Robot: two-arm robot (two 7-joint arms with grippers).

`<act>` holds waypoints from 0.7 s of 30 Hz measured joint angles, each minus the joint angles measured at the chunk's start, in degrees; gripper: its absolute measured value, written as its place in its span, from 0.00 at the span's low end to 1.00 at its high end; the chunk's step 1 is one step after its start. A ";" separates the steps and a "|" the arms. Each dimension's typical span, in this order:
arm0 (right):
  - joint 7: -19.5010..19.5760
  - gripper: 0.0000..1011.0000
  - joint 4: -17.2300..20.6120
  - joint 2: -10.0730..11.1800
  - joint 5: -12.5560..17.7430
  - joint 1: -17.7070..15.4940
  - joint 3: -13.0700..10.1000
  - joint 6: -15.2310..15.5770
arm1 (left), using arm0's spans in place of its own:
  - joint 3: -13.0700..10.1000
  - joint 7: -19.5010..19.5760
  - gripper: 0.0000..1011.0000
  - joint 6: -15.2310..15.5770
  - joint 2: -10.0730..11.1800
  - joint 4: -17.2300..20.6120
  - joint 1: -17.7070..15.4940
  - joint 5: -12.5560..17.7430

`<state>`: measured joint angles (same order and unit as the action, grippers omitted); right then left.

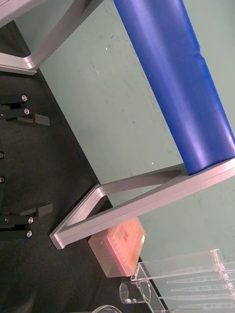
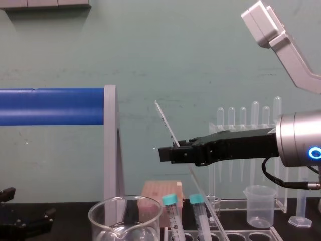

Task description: Hold the thermometer with one hand and immerse one end into the beaker, then reinsert it into the test tube rack.

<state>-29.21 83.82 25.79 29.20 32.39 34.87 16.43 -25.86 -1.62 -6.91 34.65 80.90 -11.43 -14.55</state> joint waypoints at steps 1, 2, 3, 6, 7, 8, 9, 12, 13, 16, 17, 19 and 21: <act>0.00 0.42 0.00 0.00 0.00 0.00 0.00 0.00 | 0.00 0.00 1.00 0.00 0.00 0.00 0.00 0.00; -0.01 0.40 0.00 0.00 0.01 0.00 0.00 0.00 | 0.00 0.00 1.00 0.00 0.00 0.00 0.00 0.00; -0.01 0.40 0.00 0.00 0.01 0.00 0.00 0.00 | 0.00 0.00 1.00 0.00 0.00 0.00 0.00 0.00; -0.02 0.28 0.00 0.00 0.02 0.00 0.00 0.00 | 0.00 0.00 1.00 0.00 0.00 0.00 0.00 0.00; -0.03 0.24 0.00 0.00 0.03 0.00 0.00 0.00 | 0.00 0.00 1.00 0.00 0.00 0.00 0.00 0.00; -0.03 0.22 0.00 0.00 0.03 0.00 0.00 0.00 | 0.00 0.00 1.00 0.00 0.00 0.00 0.00 0.00; -0.03 0.19 0.00 0.00 0.04 0.00 0.00 0.00 | 0.00 0.00 1.00 0.00 0.00 0.00 0.00 0.00; -0.04 0.09 0.00 0.00 0.05 0.00 0.00 0.00 | 0.00 0.00 1.00 0.00 0.00 0.00 0.00 0.00; -0.05 0.07 0.00 0.00 0.06 0.00 0.00 0.00 | 0.00 0.00 1.00 0.00 0.00 0.00 0.00 0.00; -0.05 0.06 0.00 0.00 0.06 0.00 0.00 0.00 | 0.00 0.00 1.00 0.00 0.00 0.00 0.00 0.00; -0.05 0.06 0.00 0.00 0.06 0.00 0.00 0.00 | 0.00 0.00 1.00 0.00 0.00 0.00 0.00 0.00; -0.05 0.05 0.00 0.00 0.06 0.00 0.00 0.00 | 0.00 0.00 1.00 0.00 0.00 0.00 0.00 0.00; -0.05 0.06 0.00 0.00 0.06 0.00 0.00 0.00 | 0.00 0.00 1.00 0.00 0.00 0.00 0.00 0.00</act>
<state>-29.25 83.82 25.79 29.26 32.39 34.87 16.44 -25.86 -1.62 -6.91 34.65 80.90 -11.43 -14.55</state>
